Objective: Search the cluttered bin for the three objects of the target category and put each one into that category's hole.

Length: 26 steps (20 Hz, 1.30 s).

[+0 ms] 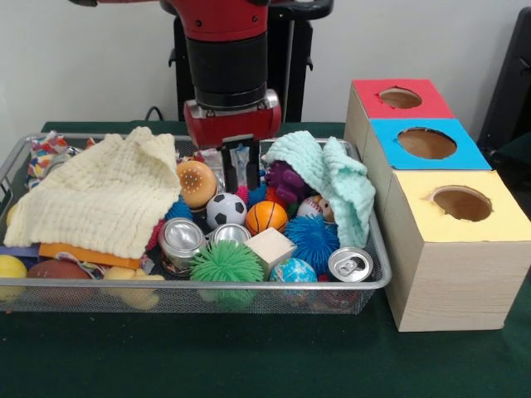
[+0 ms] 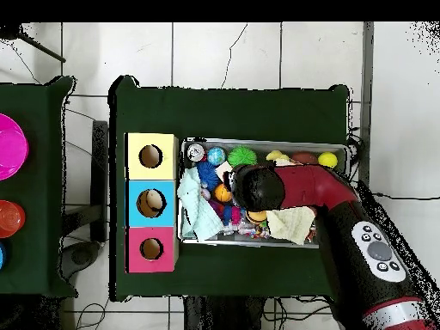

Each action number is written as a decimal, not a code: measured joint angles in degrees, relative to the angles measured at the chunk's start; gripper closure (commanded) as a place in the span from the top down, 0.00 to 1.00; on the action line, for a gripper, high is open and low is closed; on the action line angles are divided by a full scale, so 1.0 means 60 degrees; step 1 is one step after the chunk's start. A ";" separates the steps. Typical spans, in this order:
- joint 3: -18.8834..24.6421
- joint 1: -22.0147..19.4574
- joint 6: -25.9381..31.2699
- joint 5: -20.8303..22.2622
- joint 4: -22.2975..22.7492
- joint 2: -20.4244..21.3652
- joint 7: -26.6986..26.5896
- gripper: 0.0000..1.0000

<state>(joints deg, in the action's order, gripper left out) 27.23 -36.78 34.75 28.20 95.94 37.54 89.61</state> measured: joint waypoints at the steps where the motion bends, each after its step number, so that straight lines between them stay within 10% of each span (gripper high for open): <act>1: -0.0107 0.0103 0.0000 -0.0094 0.0116 0.0097 0.0000 0.00; 26: -0.2430 0.2601 -0.0585 -0.1979 0.2323 0.1398 0.1034 0.00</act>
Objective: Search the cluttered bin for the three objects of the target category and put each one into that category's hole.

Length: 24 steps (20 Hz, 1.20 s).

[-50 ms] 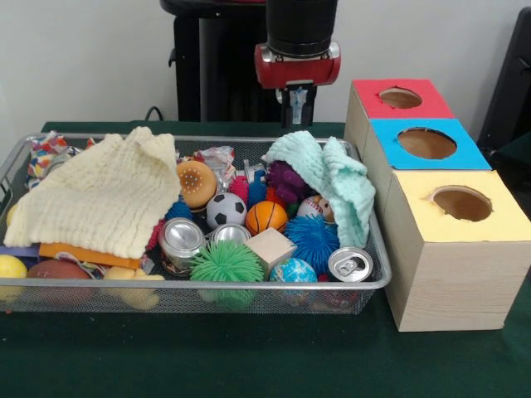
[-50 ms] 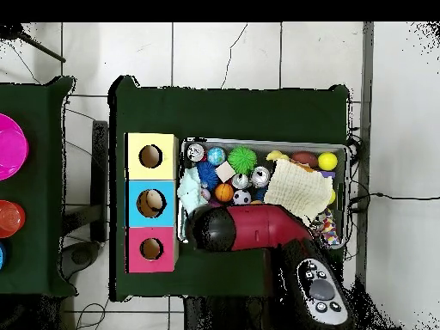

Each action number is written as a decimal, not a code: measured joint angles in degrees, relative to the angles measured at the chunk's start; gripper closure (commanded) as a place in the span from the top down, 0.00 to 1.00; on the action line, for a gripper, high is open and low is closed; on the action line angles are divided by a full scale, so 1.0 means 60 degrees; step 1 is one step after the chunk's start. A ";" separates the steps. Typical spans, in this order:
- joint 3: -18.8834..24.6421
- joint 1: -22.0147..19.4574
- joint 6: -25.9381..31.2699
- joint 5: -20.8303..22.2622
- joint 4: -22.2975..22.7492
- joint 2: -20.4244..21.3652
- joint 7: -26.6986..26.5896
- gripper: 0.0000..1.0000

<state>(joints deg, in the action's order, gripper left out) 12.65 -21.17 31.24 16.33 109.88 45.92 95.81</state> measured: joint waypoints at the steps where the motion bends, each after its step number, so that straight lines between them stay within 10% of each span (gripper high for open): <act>1: -0.0076 0.0116 -0.0044 -0.0085 0.0078 0.0050 0.0106 0.00; 24: -0.1546 0.2879 -0.0265 -0.1771 0.1054 0.0743 0.1210 0.00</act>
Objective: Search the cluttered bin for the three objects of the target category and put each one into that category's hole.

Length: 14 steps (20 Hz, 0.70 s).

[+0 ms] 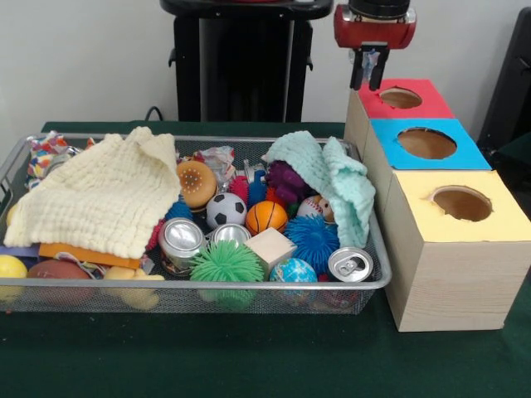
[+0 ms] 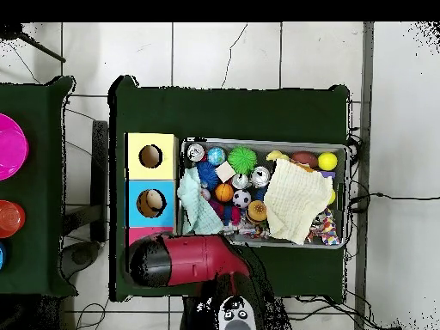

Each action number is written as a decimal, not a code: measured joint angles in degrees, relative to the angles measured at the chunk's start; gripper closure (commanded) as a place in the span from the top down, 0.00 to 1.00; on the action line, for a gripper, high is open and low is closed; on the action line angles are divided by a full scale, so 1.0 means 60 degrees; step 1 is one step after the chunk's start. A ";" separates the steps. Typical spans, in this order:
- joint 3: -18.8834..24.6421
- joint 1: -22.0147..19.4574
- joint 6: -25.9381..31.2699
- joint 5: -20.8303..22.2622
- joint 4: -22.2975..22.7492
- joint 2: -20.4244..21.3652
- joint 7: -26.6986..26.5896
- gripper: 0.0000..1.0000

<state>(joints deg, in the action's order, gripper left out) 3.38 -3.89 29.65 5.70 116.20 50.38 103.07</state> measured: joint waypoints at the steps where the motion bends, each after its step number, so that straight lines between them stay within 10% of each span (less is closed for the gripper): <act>1: -0.0073 0.0130 0.0000 -0.0078 0.0001 0.0000 0.0000 0.00; 14: -0.0605 0.0644 -0.0059 -0.0696 -0.0111 -0.0410 0.0002 0.00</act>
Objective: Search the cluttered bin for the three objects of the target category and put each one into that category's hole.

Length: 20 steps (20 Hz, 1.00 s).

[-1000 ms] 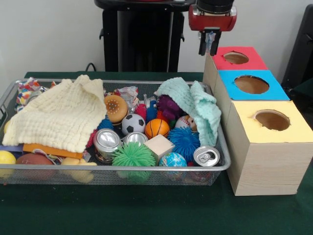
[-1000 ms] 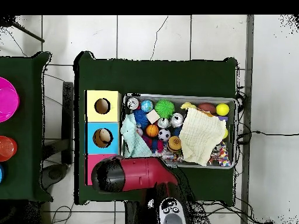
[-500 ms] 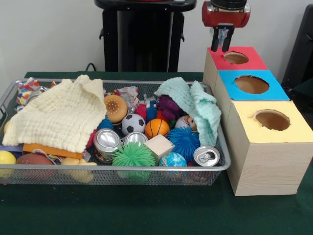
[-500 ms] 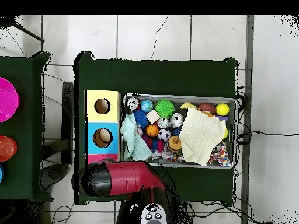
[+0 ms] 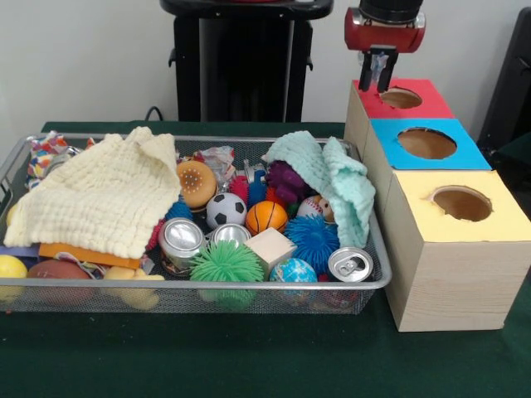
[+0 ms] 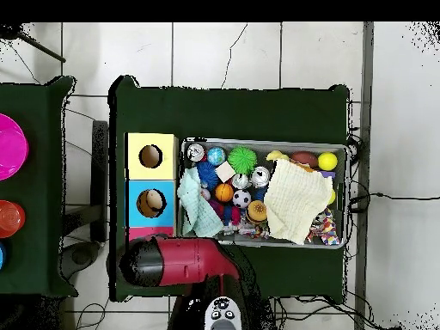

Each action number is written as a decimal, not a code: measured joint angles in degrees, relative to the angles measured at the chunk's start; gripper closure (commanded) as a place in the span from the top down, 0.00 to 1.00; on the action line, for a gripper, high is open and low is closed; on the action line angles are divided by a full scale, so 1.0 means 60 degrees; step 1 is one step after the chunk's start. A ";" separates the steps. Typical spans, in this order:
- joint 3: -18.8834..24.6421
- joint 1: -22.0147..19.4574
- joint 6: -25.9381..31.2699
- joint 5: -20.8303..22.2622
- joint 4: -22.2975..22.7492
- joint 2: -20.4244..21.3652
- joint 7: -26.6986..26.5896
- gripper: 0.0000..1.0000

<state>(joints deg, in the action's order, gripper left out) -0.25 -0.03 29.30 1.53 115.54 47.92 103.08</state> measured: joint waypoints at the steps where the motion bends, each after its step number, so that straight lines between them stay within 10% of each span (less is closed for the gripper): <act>1: -0.0050 0.0002 -0.0063 -0.0063 -0.0003 -0.0091 0.0000 0.00; 20: -0.0765 0.0974 -0.0463 -0.0887 -0.0199 -0.0654 0.0000 0.00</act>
<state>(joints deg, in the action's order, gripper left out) -4.84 5.81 26.52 -3.79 114.35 44.00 103.08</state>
